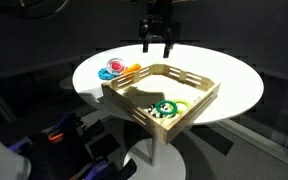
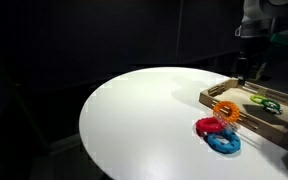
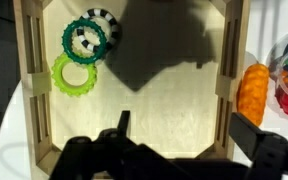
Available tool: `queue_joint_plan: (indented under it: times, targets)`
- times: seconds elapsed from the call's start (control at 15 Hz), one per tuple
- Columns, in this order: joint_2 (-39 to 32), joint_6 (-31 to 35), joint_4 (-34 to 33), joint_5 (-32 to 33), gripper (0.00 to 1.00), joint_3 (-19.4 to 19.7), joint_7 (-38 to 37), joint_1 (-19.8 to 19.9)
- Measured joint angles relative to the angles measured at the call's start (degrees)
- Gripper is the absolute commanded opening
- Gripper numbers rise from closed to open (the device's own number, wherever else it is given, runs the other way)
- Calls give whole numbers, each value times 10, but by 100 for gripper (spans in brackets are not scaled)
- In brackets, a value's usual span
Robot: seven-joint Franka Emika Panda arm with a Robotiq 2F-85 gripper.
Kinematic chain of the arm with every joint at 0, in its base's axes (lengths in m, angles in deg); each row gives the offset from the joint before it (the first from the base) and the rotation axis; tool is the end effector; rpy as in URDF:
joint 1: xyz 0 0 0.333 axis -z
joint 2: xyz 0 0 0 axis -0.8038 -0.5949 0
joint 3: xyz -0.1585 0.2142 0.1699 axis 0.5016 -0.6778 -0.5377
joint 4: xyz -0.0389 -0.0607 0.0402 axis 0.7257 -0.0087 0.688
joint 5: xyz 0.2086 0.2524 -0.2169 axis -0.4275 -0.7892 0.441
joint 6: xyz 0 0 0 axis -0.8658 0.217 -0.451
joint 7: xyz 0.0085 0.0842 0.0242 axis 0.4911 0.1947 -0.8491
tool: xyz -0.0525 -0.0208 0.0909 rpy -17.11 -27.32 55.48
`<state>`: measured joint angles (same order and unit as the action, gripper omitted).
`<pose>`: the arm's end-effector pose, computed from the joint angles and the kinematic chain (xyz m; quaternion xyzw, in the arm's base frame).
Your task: Remove the orange ring from the crate and put it on the pile of rings on the left
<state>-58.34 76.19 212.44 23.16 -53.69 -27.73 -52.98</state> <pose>0.5095 -0.0164 0.3558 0.9962 0.0132 -0.0829 0.0220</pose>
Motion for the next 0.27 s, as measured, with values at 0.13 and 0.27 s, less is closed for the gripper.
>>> queue_joint_plan:
  times: [0.13,0.27]
  targets:
    - [22,-9,1,0,100,4,-2,3]
    - [37,-14,3,0,100,6,-3,4]
